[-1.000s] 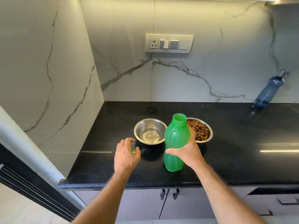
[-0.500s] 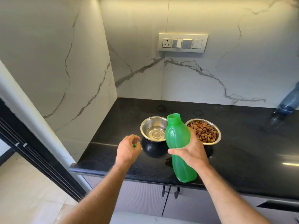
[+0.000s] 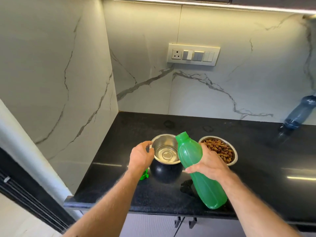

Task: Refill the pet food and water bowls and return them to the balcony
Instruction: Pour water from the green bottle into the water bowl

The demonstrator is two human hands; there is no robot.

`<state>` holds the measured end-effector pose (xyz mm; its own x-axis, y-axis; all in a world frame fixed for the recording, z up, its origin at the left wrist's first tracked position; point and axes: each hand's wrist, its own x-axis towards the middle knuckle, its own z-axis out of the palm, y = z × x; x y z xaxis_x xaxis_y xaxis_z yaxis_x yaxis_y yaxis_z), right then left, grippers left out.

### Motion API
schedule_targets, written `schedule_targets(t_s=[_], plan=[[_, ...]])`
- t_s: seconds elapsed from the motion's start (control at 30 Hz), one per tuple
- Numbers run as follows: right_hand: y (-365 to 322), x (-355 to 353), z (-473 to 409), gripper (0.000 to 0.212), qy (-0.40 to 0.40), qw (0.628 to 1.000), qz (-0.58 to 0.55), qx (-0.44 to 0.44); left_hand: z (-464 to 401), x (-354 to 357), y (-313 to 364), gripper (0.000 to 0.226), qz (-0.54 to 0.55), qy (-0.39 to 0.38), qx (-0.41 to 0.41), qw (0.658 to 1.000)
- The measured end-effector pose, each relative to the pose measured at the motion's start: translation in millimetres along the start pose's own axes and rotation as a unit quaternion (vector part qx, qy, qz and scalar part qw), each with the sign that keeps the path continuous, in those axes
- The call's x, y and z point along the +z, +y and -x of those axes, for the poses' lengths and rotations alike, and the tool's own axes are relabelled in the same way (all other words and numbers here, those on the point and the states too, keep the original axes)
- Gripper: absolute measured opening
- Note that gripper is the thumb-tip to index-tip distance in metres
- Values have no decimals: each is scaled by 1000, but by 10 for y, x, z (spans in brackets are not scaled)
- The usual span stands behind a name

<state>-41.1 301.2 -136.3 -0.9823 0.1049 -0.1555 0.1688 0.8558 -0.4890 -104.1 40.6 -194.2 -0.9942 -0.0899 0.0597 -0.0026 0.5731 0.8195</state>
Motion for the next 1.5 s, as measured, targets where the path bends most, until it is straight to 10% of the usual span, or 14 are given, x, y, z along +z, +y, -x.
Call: schedule_targets(t_s=[0.47,1.5], plan=[[12,0,-137,131,-57,995,77,13,-71,265,-87,38,-18,8,-19,1000],[59,-180,-359,97,-125,983,135,-11,-117,298,-6,39,-55,9,-33,998]])
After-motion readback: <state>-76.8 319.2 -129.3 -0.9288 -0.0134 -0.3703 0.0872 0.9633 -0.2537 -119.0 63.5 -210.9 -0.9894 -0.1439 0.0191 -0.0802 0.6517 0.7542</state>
